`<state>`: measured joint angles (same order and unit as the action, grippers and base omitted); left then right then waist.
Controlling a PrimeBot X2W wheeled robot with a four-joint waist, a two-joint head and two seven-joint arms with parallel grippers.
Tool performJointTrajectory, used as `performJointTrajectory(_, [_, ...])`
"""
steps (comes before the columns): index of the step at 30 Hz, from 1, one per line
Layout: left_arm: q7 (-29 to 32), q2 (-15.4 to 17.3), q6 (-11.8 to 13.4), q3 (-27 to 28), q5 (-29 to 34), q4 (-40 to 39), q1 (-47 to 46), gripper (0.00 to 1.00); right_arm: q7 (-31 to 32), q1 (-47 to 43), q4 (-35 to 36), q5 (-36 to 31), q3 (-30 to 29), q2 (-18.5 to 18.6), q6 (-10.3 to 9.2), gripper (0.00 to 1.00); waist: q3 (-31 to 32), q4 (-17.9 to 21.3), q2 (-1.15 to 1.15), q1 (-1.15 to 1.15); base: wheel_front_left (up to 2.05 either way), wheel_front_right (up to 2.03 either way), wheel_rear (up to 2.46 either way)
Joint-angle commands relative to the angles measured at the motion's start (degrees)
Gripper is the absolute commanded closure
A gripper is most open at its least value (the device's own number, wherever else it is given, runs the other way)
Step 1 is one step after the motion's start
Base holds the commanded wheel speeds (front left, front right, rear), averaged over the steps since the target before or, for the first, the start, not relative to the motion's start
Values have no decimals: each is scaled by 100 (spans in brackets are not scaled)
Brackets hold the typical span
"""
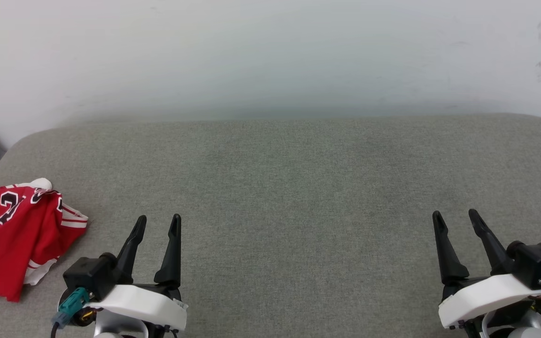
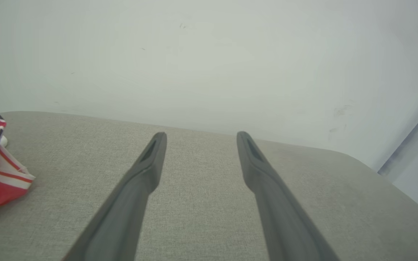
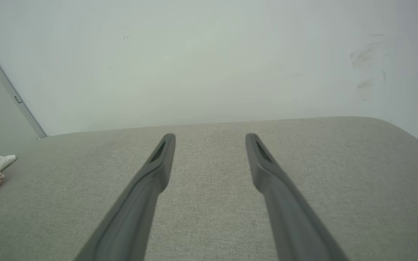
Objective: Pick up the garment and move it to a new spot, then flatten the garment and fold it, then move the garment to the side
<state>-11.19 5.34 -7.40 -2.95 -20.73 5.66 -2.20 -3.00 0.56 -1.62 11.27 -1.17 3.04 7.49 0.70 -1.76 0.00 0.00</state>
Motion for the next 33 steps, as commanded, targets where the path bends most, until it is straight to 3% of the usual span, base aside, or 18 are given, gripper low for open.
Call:
performJointTrajectory(1, [-41,3,-14,8,99,-27,30,0,-20,-32,69,-98,5,-15,0,0,0,-1,0,0,0,0,0])
performJointTrajectory(33, [-395,-29,-15,-139,1409,347,-48,0,-152,-86,153,-863,8,-22,0,0,21,-92,0,0,0,0,0])
